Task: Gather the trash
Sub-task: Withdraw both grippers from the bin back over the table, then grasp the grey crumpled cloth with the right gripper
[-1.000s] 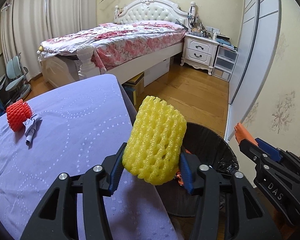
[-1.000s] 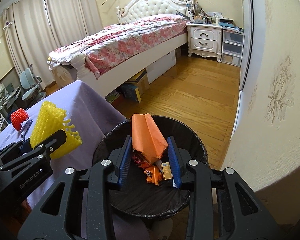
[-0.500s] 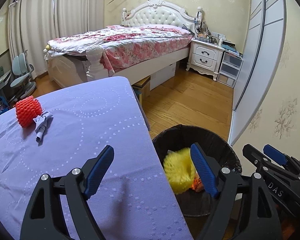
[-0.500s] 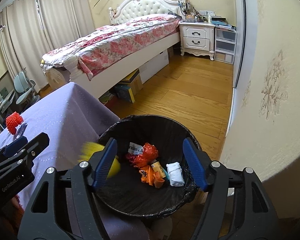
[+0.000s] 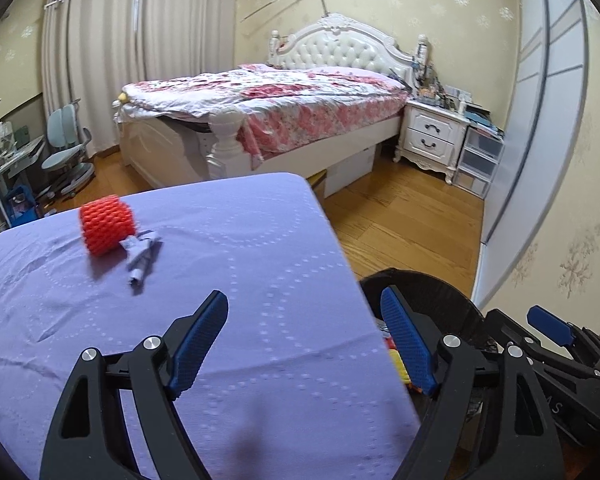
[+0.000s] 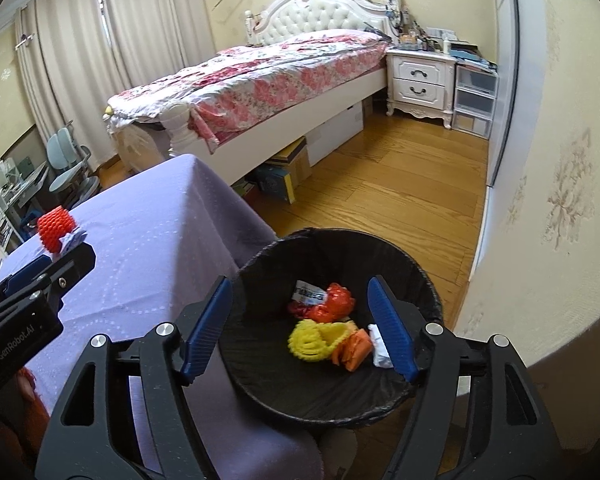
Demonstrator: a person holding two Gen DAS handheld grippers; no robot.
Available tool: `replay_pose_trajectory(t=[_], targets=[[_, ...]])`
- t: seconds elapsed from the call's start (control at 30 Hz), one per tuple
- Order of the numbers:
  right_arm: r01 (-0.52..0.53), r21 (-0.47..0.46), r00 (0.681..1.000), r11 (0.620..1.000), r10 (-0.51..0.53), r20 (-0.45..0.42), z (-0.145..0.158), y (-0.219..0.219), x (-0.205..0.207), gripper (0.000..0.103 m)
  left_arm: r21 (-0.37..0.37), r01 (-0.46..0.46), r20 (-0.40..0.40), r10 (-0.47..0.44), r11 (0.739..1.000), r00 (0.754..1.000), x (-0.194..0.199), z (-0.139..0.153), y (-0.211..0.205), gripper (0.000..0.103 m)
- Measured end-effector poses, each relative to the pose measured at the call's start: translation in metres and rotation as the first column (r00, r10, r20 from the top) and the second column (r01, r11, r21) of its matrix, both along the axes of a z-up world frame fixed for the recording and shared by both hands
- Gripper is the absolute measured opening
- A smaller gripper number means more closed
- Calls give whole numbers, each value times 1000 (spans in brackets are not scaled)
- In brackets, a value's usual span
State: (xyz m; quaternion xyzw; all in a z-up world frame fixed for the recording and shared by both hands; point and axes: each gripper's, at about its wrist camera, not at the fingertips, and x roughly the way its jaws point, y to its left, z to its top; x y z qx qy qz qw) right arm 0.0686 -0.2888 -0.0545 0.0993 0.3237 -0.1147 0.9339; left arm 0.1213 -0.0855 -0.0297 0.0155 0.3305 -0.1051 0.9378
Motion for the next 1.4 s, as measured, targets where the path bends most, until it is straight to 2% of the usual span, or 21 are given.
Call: replay_pose_trajectory(t=[0.3,0.63,0.8,1.1,1.13,1.3,1.37,1.4], targets=[[-151,-18,988,988,151,-28,3,62,28,69,25,-181,-16,181,983,983,2,-6,81,79],[-297,-13,951,955,294,-98,-1,148,74,69,63,-381,-84,385,922,919,8,-28,189,79],[-337,-41,936,941,330,-126,-11,190,98,69,42,-441,-112,443,896,889,9,-30,226,79],[-351,-68,926,934,335,-174,-22,246,143,69,40,-465,-121,466,884,876,18,-33,256,79],[-349,-67,926,935,333,-181,-24,251,147,67,38,-466,-123,467,884,876,20,-33,258,79],[-346,-80,926,935,327,-188,-25,262,161,45,39,-460,-128,461,887,878,23,-34,259,79],[-348,-76,926,935,329,-187,-26,255,165,28,38,-452,-130,453,891,882,25,-34,258,79],[-348,-73,925,935,330,-187,-25,251,166,24,40,-447,-128,448,894,885,26,-34,256,79]])
